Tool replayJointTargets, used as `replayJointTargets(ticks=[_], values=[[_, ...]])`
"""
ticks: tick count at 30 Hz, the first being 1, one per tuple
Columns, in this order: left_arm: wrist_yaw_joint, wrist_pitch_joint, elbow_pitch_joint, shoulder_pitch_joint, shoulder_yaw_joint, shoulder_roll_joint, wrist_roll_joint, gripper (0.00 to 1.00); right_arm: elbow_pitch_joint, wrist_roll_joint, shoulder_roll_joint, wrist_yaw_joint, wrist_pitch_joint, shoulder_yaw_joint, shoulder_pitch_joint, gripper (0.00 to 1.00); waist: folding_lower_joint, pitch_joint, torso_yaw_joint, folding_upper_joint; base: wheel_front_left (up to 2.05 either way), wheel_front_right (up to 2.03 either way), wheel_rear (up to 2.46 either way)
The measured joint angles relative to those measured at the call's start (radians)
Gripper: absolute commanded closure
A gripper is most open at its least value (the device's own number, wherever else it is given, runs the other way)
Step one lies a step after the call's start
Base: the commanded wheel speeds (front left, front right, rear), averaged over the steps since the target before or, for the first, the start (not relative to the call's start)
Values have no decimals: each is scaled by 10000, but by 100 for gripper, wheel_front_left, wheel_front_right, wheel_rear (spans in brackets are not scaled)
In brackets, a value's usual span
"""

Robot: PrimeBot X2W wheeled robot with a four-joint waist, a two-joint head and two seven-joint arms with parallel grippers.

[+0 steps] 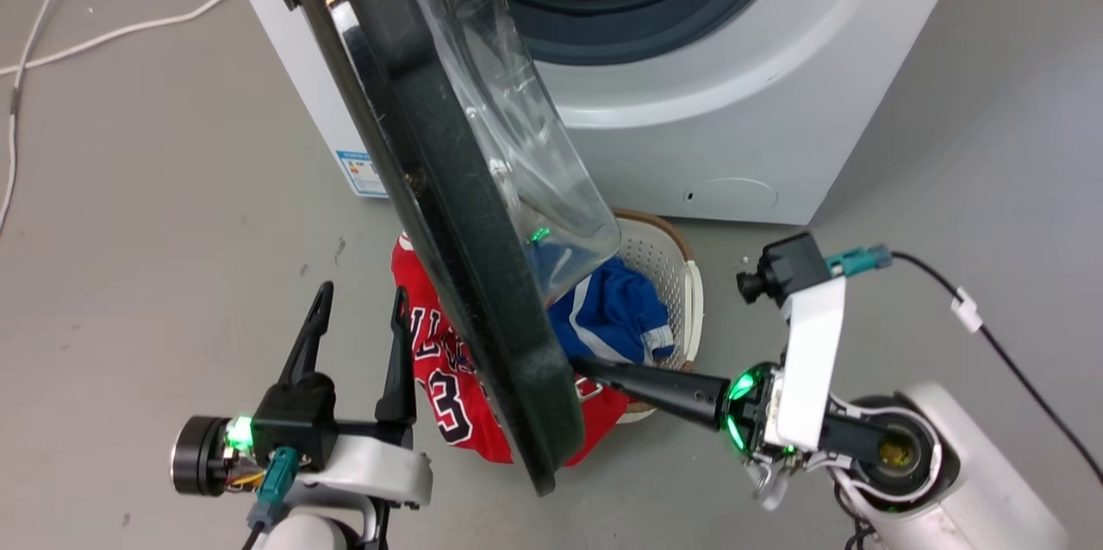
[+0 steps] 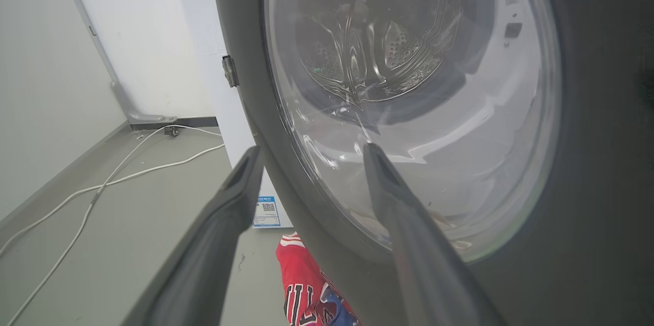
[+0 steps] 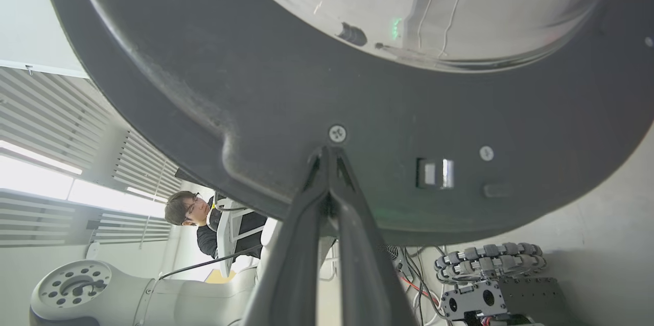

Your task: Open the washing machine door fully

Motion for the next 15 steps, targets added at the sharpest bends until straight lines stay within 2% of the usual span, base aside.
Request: replayJointTargets(ticks=[6, 13, 14, 15], values=[[0, 0, 48, 284, 40, 0, 4, 0, 130, -52, 127, 0, -489, -104, 425, 100, 0, -370, -94, 0, 0, 0, 0], [0, 0, 50, 650, 94, -2, -36, 0, 267, -244, 267, 0, -2077, -1162, 905, 100, -1, -916, -194, 0, 0, 0, 0], [0, 0, 38, 715, 109, 0, -58, 0, 257, -328, 263, 0, -2366, -1335, 995, 98, 0, -985, -211, 0, 0, 0, 0], [0, 0, 38, 776, 128, -2, -61, 0, 257, -493, 284, 0, -2782, -1555, 1087, 69, -1, -1051, -232, 0, 0, 0, 0]])
